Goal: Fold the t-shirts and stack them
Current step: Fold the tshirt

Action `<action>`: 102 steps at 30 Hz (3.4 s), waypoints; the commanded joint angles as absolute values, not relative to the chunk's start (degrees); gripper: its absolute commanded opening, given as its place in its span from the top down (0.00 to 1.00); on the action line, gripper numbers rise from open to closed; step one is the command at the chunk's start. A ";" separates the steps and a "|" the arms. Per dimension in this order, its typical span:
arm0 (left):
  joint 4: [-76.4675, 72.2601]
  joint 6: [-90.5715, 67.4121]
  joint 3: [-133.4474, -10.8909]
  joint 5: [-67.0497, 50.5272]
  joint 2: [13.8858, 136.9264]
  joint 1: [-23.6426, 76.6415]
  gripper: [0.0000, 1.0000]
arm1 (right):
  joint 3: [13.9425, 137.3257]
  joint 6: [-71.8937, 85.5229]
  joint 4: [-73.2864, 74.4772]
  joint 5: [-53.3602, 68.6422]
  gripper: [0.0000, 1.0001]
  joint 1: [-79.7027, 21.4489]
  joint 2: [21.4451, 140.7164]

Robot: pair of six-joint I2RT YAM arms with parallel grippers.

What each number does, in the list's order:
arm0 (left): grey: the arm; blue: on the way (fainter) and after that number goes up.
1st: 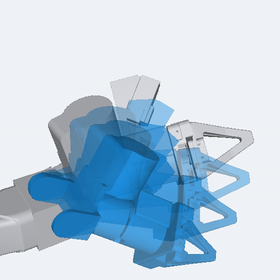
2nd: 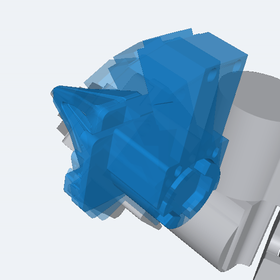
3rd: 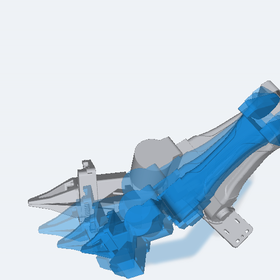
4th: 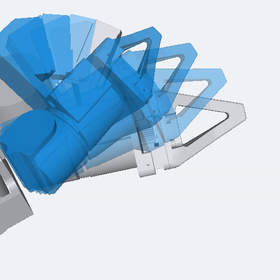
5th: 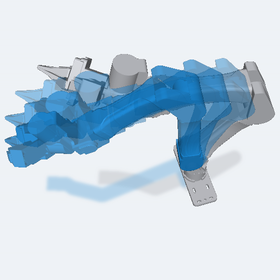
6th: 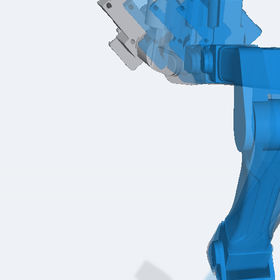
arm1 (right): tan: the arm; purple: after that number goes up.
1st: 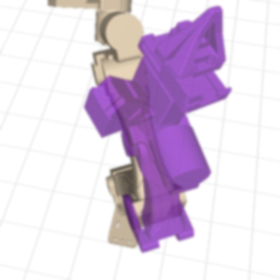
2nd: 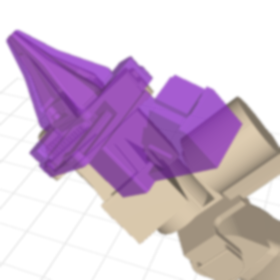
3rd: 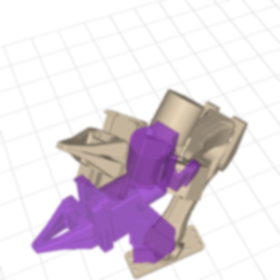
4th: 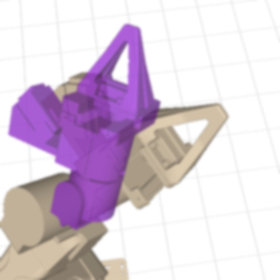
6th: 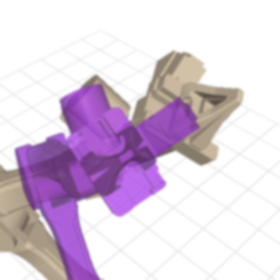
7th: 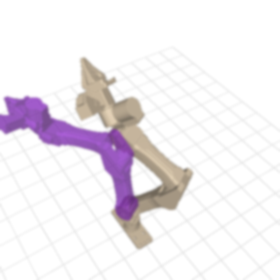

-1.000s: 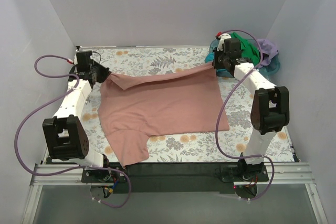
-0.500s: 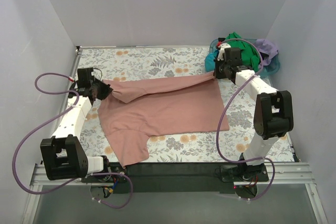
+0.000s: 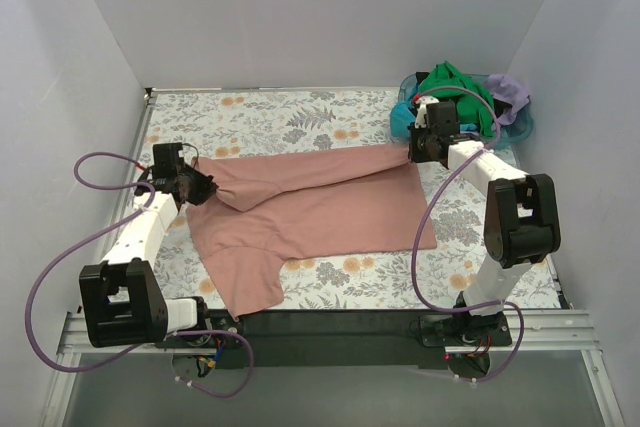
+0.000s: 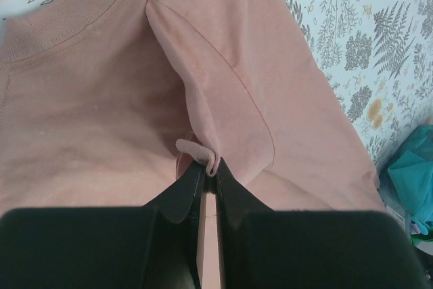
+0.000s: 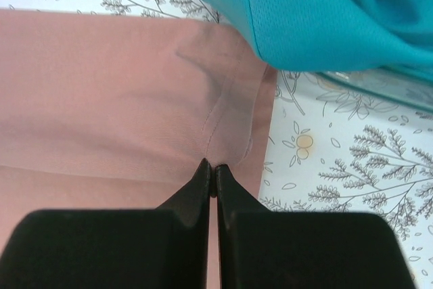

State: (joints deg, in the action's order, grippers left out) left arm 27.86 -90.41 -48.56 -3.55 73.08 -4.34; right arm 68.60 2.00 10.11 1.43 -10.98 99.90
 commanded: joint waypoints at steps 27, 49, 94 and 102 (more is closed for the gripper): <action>21.27 -88.15 -59.66 -9.13 89.55 -5.18 1.00 | 76.62 8.18 4.14 0.27 0.31 -51.40 103.16; 18.72 -86.66 -66.62 -16.35 103.62 -7.12 1.00 | 110.74 11.07 3.16 -5.09 0.37 -59.50 136.66; 25.92 -91.14 -40.35 -11.95 73.66 -7.73 1.00 | 92.46 3.34 10.02 -1.58 0.97 -61.08 118.56; 29.44 -95.18 -33.14 -9.68 65.66 -7.73 1.00 | 91.76 3.87 11.34 -3.42 0.95 -61.00 118.39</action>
State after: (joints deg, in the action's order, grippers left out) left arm 27.00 -93.17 -34.52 -12.08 68.71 -7.40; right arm 92.58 4.25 10.57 -2.63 -60.77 121.54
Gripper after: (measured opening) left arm 0.040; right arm 0.045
